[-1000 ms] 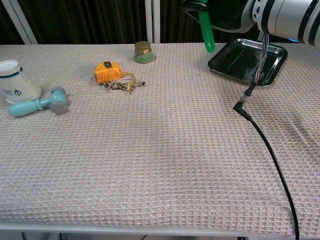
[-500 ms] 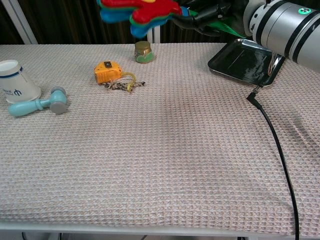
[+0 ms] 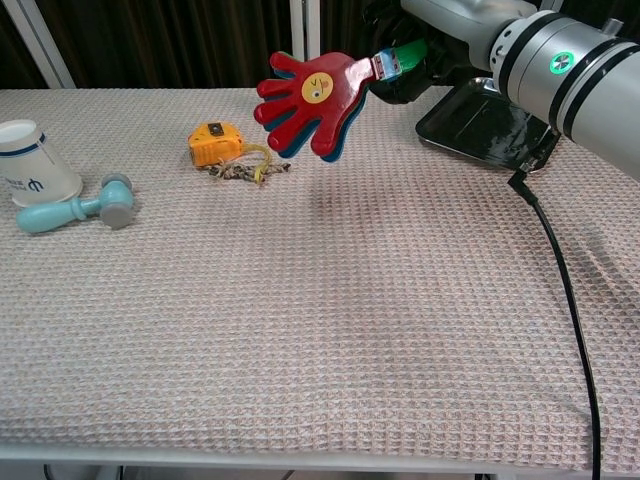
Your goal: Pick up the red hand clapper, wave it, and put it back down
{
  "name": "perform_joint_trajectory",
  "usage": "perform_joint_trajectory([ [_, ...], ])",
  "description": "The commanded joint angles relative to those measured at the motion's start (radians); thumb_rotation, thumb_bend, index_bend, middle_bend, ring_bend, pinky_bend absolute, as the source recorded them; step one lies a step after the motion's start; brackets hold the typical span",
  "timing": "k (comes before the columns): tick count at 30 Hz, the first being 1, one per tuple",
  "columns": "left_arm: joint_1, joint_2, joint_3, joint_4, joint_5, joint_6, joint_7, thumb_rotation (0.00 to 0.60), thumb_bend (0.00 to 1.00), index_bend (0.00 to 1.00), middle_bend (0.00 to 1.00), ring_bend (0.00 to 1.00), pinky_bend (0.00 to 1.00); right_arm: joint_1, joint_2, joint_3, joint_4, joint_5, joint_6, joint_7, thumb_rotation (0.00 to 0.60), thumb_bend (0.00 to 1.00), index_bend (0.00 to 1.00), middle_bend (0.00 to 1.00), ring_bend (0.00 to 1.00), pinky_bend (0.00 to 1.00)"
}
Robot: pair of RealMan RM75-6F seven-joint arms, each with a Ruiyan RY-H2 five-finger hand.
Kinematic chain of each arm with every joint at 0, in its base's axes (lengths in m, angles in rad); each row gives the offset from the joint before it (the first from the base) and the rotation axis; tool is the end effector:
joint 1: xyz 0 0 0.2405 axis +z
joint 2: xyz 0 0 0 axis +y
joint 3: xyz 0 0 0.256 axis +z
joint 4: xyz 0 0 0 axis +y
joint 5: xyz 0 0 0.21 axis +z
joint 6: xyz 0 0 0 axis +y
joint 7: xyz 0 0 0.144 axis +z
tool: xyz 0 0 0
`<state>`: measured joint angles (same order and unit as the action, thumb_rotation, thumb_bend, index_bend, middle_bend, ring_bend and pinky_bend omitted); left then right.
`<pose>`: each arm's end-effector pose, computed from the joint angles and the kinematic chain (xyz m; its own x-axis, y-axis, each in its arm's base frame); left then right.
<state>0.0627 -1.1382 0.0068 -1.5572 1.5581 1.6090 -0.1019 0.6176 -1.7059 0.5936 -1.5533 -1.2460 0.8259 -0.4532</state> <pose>-0.3310 0.1220 0.1632 0.3391 -0.0113 0.9407 0.9388 0.0683 -0.3376 -0.0691 -0.3617 0.0042 0.2151 -0.1258 0.9685 -0.9029 -0.4035 0.1481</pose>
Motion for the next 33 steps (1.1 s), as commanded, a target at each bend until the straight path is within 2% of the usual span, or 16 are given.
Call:
perform_joint_trajectory([
  [1,0.001,0.0,0.001,0.001,0.0,0.0,-0.002,0.6,0.14,0.07,0.08,0.0,0.04,-0.087,0.032,0.156,-0.186,0.244,-0.144,1.107,0.6,0.4,0.96,0.76,0.76,0.95],
  [7,0.0,-0.002,0.001,0.005,0.001,-0.001,-0.008,0.6,0.14,0.07,0.08,0.0,0.04,-0.134,0.081,0.21,-0.184,0.206,-0.273,1.395,0.6,0.37,0.96,0.76,0.76,0.95],
  [10,-0.002,-0.002,0.001,0.004,0.004,-0.001,-0.005,0.6,0.14,0.07,0.08,0.0,0.04,-0.145,0.089,0.222,-0.169,0.169,-0.318,1.49,0.6,0.36,0.96,0.75,0.76,0.95],
  [14,-0.002,-0.001,0.001,0.002,0.002,-0.002,-0.003,0.6,0.14,0.07,0.08,0.0,0.04,-0.142,0.087,0.218,-0.146,0.101,-0.322,1.55,0.6,0.36,0.95,0.75,0.76,0.95],
  [17,-0.002,-0.001,0.001,0.002,0.001,-0.003,-0.002,0.6,0.14,0.07,0.08,0.0,0.04,-0.129,0.082,0.179,-0.118,0.02,-0.282,1.522,0.6,0.36,0.95,0.74,0.76,0.95],
  [20,-0.002,-0.002,0.001,0.003,-0.001,-0.004,-0.003,0.6,0.14,0.07,0.08,0.0,0.04,-0.099,0.061,0.098,-0.049,-0.12,-0.164,1.357,0.6,0.36,0.95,0.73,0.76,0.95],
  [22,-0.003,-0.002,0.001,0.004,-0.002,-0.005,-0.003,0.6,0.14,0.07,0.08,0.0,0.04,-0.073,0.03,0.036,0.025,-0.207,-0.056,1.154,0.6,0.35,0.95,0.73,0.76,0.95],
  [24,-0.003,-0.002,0.001,0.003,-0.001,-0.005,-0.003,0.6,0.14,0.07,0.08,0.0,0.04,-0.053,-0.006,-0.007,0.086,-0.245,0.023,0.954,0.6,0.35,0.95,0.74,0.76,0.95],
  [28,-0.004,-0.001,0.002,0.002,-0.001,-0.007,-0.003,0.6,0.14,0.07,0.08,0.0,0.04,-0.012,-0.052,-0.074,0.163,-0.255,0.099,0.602,0.6,0.36,0.95,0.73,0.76,0.96],
  [31,-0.003,-0.001,0.003,0.002,0.0,-0.007,-0.003,0.6,0.14,0.07,0.08,0.0,0.04,0.006,-0.077,-0.104,0.19,-0.233,0.13,0.449,0.6,0.36,0.95,0.72,0.75,0.96],
  [33,-0.003,0.0,0.003,0.002,-0.002,-0.007,-0.004,0.6,0.14,0.07,0.08,0.0,0.04,0.013,-0.089,-0.116,0.195,-0.213,0.143,0.412,0.6,0.36,0.95,0.72,0.75,0.96],
])
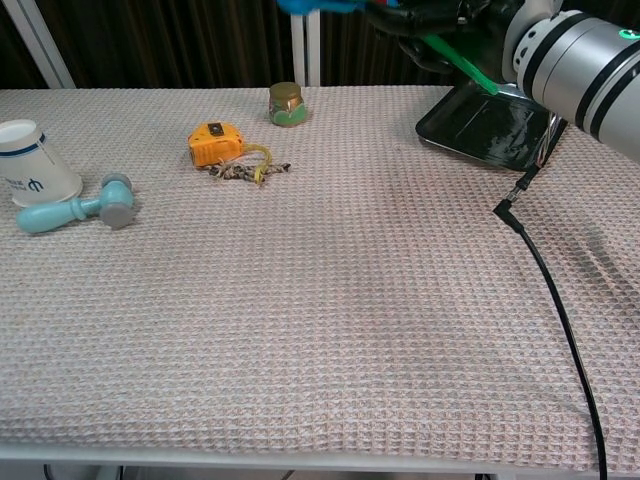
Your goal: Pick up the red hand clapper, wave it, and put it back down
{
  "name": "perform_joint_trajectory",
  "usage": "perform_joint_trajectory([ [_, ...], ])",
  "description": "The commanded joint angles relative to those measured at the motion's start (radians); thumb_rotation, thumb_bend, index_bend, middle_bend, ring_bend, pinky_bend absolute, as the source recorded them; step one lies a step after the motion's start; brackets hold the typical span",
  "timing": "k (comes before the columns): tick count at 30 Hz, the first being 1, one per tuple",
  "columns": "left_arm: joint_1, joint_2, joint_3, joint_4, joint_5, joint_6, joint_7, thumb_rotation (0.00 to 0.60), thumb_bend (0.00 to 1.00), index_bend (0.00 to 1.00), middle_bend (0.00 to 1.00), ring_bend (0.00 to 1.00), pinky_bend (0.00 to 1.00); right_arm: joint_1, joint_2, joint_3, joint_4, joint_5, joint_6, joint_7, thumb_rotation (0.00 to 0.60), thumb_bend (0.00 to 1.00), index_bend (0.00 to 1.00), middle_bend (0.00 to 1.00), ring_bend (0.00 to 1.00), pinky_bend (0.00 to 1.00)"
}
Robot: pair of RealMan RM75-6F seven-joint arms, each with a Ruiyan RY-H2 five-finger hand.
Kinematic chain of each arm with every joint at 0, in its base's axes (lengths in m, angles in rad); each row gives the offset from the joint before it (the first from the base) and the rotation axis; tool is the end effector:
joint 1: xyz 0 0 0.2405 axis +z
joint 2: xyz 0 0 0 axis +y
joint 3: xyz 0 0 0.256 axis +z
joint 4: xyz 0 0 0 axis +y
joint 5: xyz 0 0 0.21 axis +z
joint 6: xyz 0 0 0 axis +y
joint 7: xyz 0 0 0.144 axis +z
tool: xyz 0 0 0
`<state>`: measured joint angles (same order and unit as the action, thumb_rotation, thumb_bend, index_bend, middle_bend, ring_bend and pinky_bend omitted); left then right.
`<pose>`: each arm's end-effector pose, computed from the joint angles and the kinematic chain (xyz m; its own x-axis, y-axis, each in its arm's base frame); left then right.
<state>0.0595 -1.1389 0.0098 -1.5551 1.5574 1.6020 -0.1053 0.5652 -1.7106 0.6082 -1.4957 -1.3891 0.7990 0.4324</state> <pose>-0.3316 0.1224 0.1620 0.3367 -0.0027 0.9416 0.9396 0.0669 -0.3358 -0.0873 -0.3625 0.0060 -0.4717 -0.3651 0.8026 -0.7924 -0.2237 -0.5675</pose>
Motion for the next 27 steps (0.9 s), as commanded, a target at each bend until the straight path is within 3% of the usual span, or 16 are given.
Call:
perform_joint_trajectory([
  [1,0.001,0.001,0.0,0.0,-0.002,0.0,-0.001,0.6,0.14,0.07,0.08,0.0,0.04,0.069,-0.09,-0.137,0.138,-0.056,0.176,-0.48,0.6,0.36,0.95,0.72,0.75,0.96],
  [11,0.002,0.003,0.0,-0.002,-0.003,0.001,0.0,0.6,0.14,0.07,0.08,0.0,0.04,0.081,-0.101,-0.156,0.11,0.045,0.202,-0.345,0.6,0.36,0.94,0.72,0.75,0.96],
  [18,0.003,0.002,0.0,0.001,-0.002,0.005,-0.003,0.6,0.14,0.07,0.08,0.0,0.04,0.056,-0.032,-0.085,-0.053,0.255,0.023,0.078,0.6,0.34,0.94,0.72,0.75,0.96],
  [27,0.005,-0.004,0.002,0.012,-0.009,-0.001,-0.013,0.6,0.14,0.07,0.08,0.0,0.04,0.084,-0.043,-0.155,0.001,0.267,0.046,0.001,0.6,0.33,0.93,0.72,0.75,0.96],
])
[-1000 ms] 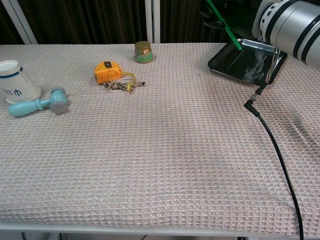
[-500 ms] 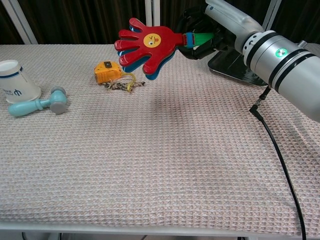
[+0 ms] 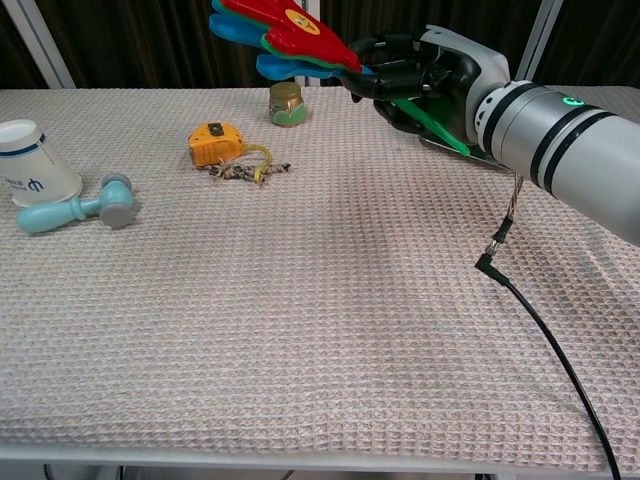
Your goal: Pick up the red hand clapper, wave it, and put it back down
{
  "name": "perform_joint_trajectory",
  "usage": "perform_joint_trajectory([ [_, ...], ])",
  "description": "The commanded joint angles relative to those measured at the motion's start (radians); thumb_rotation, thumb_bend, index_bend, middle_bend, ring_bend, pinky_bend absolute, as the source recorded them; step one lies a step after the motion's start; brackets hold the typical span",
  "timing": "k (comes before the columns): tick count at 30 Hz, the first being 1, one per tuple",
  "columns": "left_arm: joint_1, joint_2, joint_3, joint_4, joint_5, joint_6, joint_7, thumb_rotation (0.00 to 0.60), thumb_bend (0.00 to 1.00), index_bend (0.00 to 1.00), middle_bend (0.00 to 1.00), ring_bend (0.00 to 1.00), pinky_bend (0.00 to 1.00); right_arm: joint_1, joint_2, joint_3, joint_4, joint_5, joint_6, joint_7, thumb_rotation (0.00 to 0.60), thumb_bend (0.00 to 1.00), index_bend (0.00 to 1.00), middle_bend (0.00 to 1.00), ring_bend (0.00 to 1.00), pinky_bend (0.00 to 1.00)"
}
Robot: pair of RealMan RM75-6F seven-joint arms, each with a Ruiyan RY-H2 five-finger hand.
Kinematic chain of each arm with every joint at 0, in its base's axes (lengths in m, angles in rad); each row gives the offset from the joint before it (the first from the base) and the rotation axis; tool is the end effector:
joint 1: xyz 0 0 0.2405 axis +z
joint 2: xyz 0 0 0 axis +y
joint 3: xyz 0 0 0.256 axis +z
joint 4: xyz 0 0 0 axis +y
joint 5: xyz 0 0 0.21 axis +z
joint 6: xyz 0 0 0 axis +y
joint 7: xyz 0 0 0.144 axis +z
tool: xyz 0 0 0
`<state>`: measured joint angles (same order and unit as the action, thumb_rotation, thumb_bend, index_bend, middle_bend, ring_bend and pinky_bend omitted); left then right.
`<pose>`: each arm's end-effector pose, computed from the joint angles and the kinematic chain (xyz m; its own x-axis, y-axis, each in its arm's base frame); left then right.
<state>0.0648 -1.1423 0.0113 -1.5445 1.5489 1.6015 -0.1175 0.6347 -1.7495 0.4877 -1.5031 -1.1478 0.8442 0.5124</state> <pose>-0.3351 0.1201 0.1621 0.3322 -0.0003 0.9432 0.9402 0.0802 -0.3311 -0.0873 -0.3477 -0.0338 -0.6387 -0.4236 0.6424 -0.7116 0.0076 -0.7025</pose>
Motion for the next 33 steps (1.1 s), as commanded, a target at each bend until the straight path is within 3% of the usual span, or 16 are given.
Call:
perform_joint_trajectory([
  [1,0.0,-0.002,0.0,0.003,0.0,-0.001,-0.003,0.6,0.14,0.07,0.08,0.0,0.04,0.02,-0.014,-0.045,0.018,0.023,0.006,-0.091,0.6,0.33,0.93,0.72,0.75,0.96],
  [10,0.005,-0.006,0.002,0.016,-0.006,-0.001,-0.016,0.6,0.14,0.07,0.08,0.0,0.04,0.075,-0.106,-0.127,0.114,0.005,0.053,-0.267,0.6,0.33,0.92,0.71,0.72,0.96],
  [17,0.008,-0.008,0.003,0.027,-0.007,0.001,-0.029,0.6,0.14,0.07,0.08,0.0,0.04,0.101,-0.205,-0.129,0.199,0.065,0.097,-0.374,0.6,0.33,0.9,0.7,0.7,0.96],
  [20,0.012,-0.006,0.003,0.029,-0.009,0.004,-0.035,0.6,0.14,0.07,0.08,0.0,0.04,0.107,-0.224,-0.132,0.224,0.086,0.097,-0.405,0.6,0.32,0.86,0.67,0.64,0.94],
  [21,0.013,-0.006,0.003,0.03,-0.009,0.005,-0.037,0.6,0.14,0.07,0.08,0.0,0.04,0.108,-0.224,-0.134,0.227,0.09,0.092,-0.412,0.6,0.3,0.81,0.64,0.58,0.9],
  [22,0.014,-0.005,0.003,0.031,-0.01,0.006,-0.039,0.6,0.14,0.07,0.08,0.0,0.04,0.112,-0.22,-0.138,0.227,0.093,0.078,-0.418,0.6,0.27,0.72,0.56,0.45,0.77],
  [24,0.016,-0.006,0.003,0.033,-0.01,0.008,-0.04,0.6,0.14,0.07,0.08,0.0,0.04,0.119,-0.205,-0.148,0.223,0.084,0.054,-0.426,0.6,0.14,0.37,0.27,0.13,0.31],
  [25,0.017,-0.006,0.004,0.034,-0.01,0.009,-0.041,0.6,0.14,0.07,0.08,0.0,0.04,0.122,-0.196,-0.151,0.218,0.069,0.049,-0.423,0.6,0.09,0.21,0.14,0.04,0.15],
  [26,0.018,-0.007,0.004,0.034,-0.01,0.01,-0.041,0.6,0.14,0.07,0.08,0.0,0.04,0.121,-0.193,-0.15,0.214,0.054,0.058,-0.414,0.6,0.07,0.16,0.1,0.02,0.1],
  [27,0.018,-0.006,0.003,0.034,-0.009,0.011,-0.041,0.6,0.14,0.07,0.08,0.0,0.04,0.119,-0.192,-0.148,0.209,0.038,0.071,-0.401,0.6,0.04,0.04,0.02,0.0,0.01],
  [28,0.019,-0.005,0.003,0.033,-0.009,0.012,-0.041,0.6,0.14,0.07,0.08,0.0,0.04,0.113,-0.192,-0.142,0.197,0.021,0.088,-0.375,0.6,0.03,0.01,0.0,0.0,0.0],
  [33,0.019,-0.002,-0.001,0.028,-0.008,0.018,-0.039,0.6,0.14,0.07,0.08,0.0,0.04,0.078,-0.138,-0.129,0.084,-0.026,0.147,-0.328,0.6,0.02,0.0,0.0,0.0,0.0],
])
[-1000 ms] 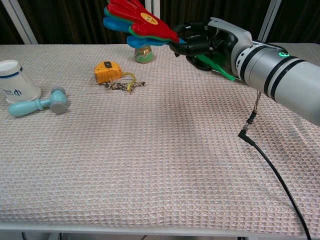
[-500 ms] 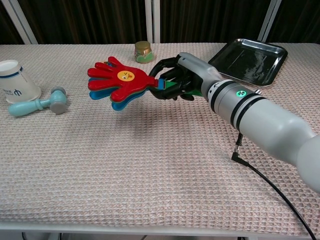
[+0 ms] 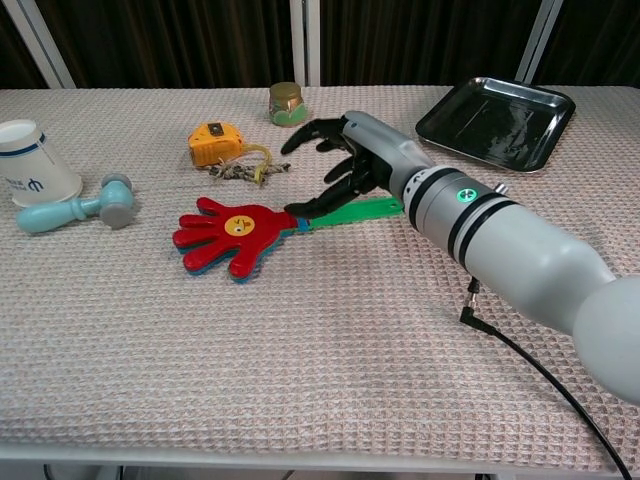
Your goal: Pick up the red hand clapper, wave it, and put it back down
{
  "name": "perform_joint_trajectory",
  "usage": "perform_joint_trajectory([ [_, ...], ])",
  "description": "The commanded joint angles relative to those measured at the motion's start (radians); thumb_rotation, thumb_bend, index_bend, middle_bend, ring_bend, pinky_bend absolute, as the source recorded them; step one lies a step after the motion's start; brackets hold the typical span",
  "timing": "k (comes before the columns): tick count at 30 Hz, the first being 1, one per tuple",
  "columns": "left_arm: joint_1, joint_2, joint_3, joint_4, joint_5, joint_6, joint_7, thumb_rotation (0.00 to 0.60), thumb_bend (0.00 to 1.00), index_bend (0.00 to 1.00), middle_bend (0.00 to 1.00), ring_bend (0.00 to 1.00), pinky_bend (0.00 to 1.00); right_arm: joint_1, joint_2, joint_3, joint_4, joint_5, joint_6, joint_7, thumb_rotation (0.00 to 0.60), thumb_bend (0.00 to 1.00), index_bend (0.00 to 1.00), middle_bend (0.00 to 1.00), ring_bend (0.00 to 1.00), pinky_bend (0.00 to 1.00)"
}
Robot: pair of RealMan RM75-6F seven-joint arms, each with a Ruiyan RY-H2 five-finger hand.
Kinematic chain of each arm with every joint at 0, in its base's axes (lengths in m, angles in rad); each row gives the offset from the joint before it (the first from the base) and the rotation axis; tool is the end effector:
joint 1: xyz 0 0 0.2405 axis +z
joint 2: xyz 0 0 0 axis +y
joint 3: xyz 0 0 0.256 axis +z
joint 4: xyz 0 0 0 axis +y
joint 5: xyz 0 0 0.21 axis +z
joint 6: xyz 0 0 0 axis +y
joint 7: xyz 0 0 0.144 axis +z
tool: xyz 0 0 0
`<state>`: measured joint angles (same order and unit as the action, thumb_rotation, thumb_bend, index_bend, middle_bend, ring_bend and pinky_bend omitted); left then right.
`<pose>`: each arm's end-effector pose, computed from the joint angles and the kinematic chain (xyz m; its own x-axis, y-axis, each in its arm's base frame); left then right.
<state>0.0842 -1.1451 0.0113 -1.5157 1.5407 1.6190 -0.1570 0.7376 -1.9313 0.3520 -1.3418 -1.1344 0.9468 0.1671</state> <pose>-0.3423 0.1131 0.1667 0.3215 -0.0141 0.9468 0.9423 0.1030 -0.3185 -0.0682 -0.3246 -0.0979 -0.3099 -0.4499 0.8376 -0.8991 -0.1478 -0.4120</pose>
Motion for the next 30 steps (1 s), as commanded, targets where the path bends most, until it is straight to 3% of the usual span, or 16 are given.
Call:
perform_joint_trajectory([
  [1,0.0,0.002,-0.001,-0.003,0.002,0.003,0.001,0.6,0.14,0.07,0.08,0.0,0.04,-0.04,0.076,0.003,-0.122,-0.048,0.058,0.015,0.6,0.02,0.0,0.0,0.0,0.0],
  [6,0.001,0.005,-0.002,-0.007,0.001,0.003,0.009,0.6,0.14,0.07,0.08,0.0,0.04,-0.14,0.263,-0.057,-0.297,-0.14,0.167,-0.053,0.6,0.05,0.0,0.0,0.0,0.0],
  [10,-0.006,0.007,-0.007,-0.023,0.005,0.0,0.038,0.6,0.14,0.07,0.08,0.0,0.04,-0.252,0.461,-0.187,-0.375,-0.224,0.275,-0.284,0.6,0.08,0.0,0.0,0.0,0.0],
  [14,-0.014,0.014,-0.017,-0.05,0.009,0.006,0.082,0.6,0.14,0.07,0.08,0.0,0.04,-0.372,0.556,-0.319,-0.394,-0.269,0.396,-0.496,0.6,0.1,0.0,0.0,0.0,0.0],
  [18,-0.021,0.024,-0.02,-0.073,0.009,0.0,0.126,0.6,0.14,0.07,0.08,0.0,0.04,-0.503,0.591,-0.402,-0.347,-0.294,0.537,-0.532,0.6,0.1,0.0,0.0,0.0,0.0],
  [24,-0.03,0.022,-0.017,-0.068,0.013,-0.014,0.149,0.6,0.14,0.07,0.08,0.0,0.04,-0.632,0.594,-0.421,-0.194,-0.312,0.676,-0.37,0.6,0.1,0.0,0.0,0.0,0.0],
  [30,-0.038,0.018,-0.014,-0.05,0.015,-0.028,0.171,0.6,0.14,0.07,0.08,0.0,0.04,-0.665,0.592,-0.395,-0.128,-0.332,0.71,-0.291,0.6,0.1,0.0,0.0,0.0,0.0],
])
